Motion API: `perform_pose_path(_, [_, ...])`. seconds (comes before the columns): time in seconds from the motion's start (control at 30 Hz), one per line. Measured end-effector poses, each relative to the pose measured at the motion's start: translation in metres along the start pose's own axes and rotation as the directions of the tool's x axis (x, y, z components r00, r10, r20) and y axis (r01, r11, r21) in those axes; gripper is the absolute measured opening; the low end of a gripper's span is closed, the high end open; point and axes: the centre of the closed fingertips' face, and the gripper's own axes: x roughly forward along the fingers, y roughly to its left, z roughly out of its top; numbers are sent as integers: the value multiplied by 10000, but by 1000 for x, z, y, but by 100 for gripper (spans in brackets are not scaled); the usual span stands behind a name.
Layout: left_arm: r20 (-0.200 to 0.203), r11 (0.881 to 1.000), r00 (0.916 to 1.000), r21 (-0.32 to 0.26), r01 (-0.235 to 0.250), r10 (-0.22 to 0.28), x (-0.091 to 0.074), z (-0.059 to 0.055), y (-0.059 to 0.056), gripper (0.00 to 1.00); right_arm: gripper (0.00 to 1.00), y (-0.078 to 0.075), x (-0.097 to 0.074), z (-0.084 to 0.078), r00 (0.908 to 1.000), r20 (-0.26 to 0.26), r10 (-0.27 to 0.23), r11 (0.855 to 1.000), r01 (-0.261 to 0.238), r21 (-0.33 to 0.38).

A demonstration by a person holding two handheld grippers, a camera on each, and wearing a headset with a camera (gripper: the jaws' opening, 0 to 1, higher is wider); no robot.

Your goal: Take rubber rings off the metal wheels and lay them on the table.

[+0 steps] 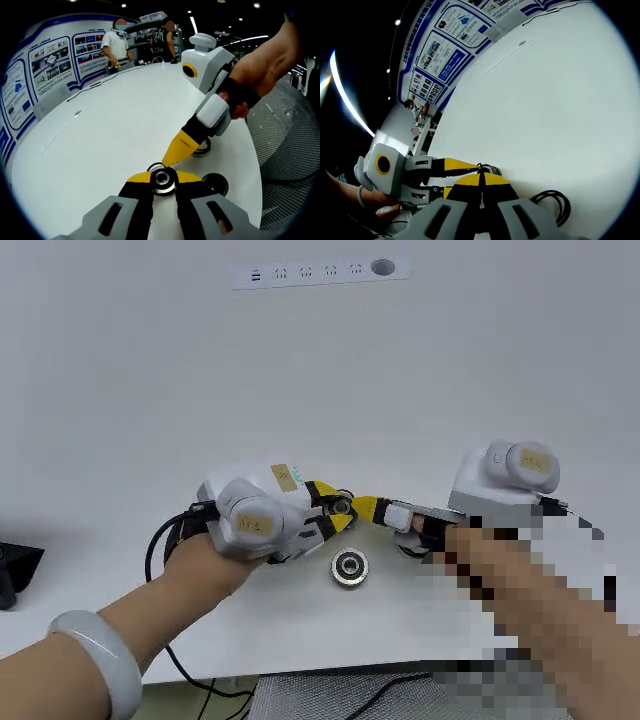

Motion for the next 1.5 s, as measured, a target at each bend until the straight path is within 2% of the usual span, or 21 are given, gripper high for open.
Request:
perform_pose_path(0.23, [236,9997,9995,120,-219,216,-8,0,2,22,2,3,0,0,10000,1,1,10000,-1,3])
perform_pose_path(0.6, [192,9990,9988,-97,-442,444,-14,-7,5,34,2,8,-3,-1,9999,30,144,9999,-144,31])
perform_pose_path(0.67, [203,9987,9986,-120,-492,494,-15,-8,5,39,2,8,-4,-1,9998,40,172,9998,-172,24])
perform_pose_path(0.97, [184,9969,9974,-394,-684,692,-20,-14,7,50,2,16,-9,-2,9986,162,505,9987,-507,111])
perform_pose_path(1.27, [176,9940,9964,-736,-812,827,-27,-23,7,57,2,28,-28,-1,9958,514,756,9967,-770,243])
perform_pose_path(1.5, [60,9924,9960,-861,-881,890,-31,-30,6,61,2,25,-49,-2,9953,765,599,9973,-629,374])
